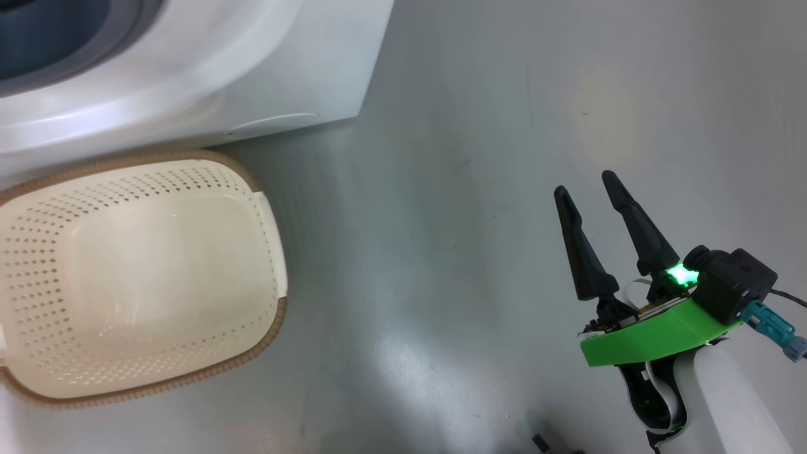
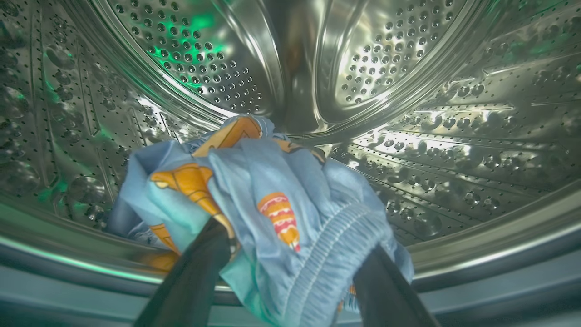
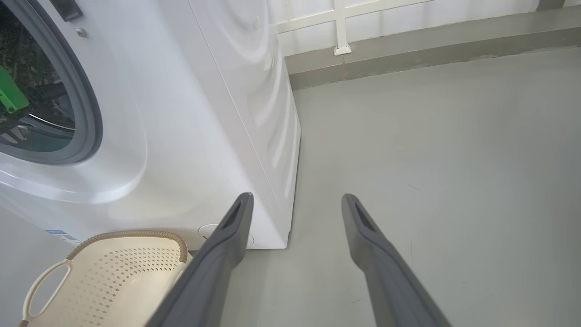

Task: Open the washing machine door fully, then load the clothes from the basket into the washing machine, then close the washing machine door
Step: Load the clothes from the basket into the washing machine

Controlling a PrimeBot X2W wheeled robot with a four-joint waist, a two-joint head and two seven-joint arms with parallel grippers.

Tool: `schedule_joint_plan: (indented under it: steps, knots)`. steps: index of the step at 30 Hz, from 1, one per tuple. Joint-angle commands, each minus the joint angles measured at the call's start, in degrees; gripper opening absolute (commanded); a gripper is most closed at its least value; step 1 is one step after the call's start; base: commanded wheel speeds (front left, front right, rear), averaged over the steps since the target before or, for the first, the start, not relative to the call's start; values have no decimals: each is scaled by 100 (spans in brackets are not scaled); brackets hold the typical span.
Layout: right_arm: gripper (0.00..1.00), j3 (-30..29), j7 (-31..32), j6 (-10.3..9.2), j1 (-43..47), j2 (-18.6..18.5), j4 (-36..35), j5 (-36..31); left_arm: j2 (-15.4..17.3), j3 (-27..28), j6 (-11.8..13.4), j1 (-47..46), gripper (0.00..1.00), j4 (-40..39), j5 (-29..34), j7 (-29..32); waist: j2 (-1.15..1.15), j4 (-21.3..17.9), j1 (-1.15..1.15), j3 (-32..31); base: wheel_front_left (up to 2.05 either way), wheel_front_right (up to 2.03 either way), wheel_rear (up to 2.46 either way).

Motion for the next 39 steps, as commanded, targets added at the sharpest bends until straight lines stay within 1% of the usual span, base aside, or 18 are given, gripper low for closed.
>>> schedule_joint_plan:
  steps: [1,12,16,26,33,39]
  knots:
    - [100,85,-27,16,77,-35,-109,22,323,36,-14,-5,100,-72,-63,-30,0,29,0,-29,0,0,0]
    - [100,37,-27,16,117,-51,-107,17,291,-475,-14,247,100,-178,-557,14,0,196,0,-159,0,0,0]
    - [100,20,-27,16,129,-60,-101,16,326,-676,-14,310,100,-256,-738,34,0,248,0,-205,0,0,0]
    - [100,-46,-27,16,205,-100,-90,18,352,-1047,-14,640,100,-621,-1158,-9,0,381,0,-409,0,0,0]
    - [100,-63,-27,16,275,-137,-73,15,364,-1204,-14,924,100,-904,-1339,-27,0,471,0,-566,0,0,0]
    - [100,-76,-27,16,360,-160,-39,4,391,-1007,-14,1245,100,-1277,-1318,-30,0,535,0,-749,0,0,0]
